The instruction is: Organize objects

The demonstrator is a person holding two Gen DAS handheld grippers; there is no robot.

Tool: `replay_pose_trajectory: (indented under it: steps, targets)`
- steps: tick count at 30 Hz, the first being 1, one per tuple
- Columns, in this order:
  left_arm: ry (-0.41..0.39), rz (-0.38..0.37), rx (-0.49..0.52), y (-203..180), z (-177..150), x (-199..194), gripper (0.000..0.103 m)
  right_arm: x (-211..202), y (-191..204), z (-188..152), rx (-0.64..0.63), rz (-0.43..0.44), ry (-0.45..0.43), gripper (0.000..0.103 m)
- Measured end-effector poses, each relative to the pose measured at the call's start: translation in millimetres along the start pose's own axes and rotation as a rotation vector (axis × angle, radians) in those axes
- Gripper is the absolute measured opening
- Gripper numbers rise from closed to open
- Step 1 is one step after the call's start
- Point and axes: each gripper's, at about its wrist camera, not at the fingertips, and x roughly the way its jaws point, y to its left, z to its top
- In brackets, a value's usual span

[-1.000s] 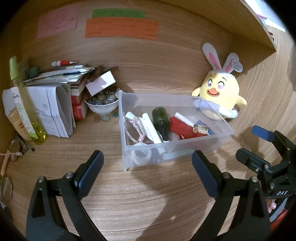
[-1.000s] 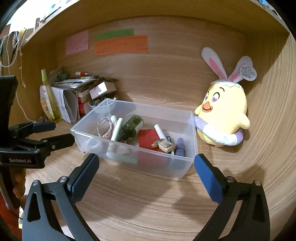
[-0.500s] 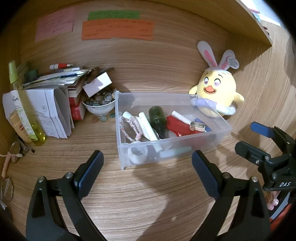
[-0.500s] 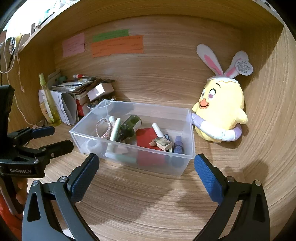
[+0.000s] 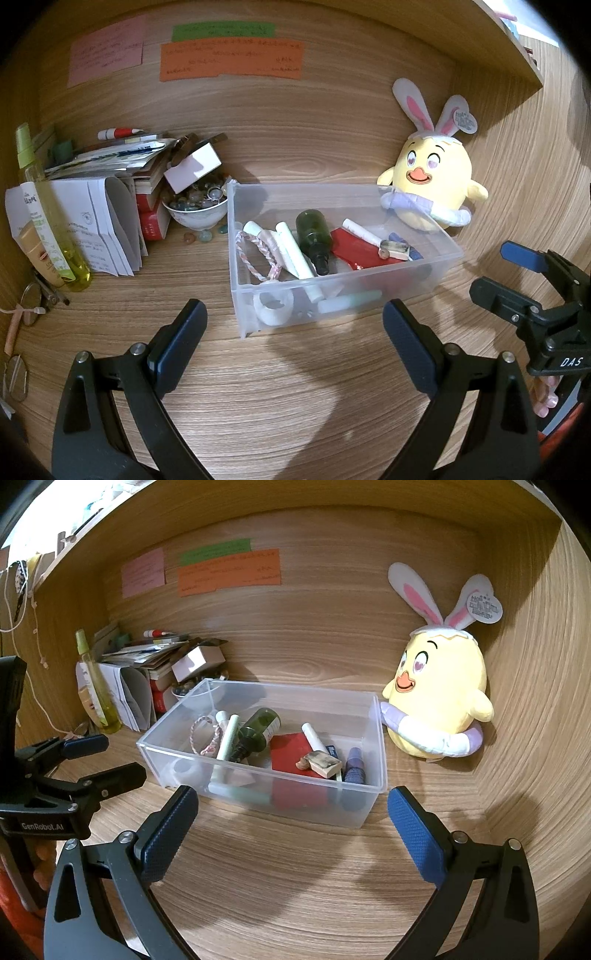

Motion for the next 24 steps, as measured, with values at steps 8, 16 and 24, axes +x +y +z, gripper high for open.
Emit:
replay_pose_trajectory:
  steps: [8,16,24]
  targets:
    - [0.002,0.0,0.0,0.1,0.4,0.8,0.097,0.2,0.0,-0.1,0.0,0.0,0.0,0.102]
    - [0.006,-0.001,0.008,-1.5,-0.3,2.9,0.097,0.8,-0.9,0.1,0.001,0.003,0.001,0.102]
    - [-0.02,-0.005,0.025,-5.1,0.5,-2.9,0.097,1.1,-2.5,0.1,0.008,0.003,0.0,0.102]
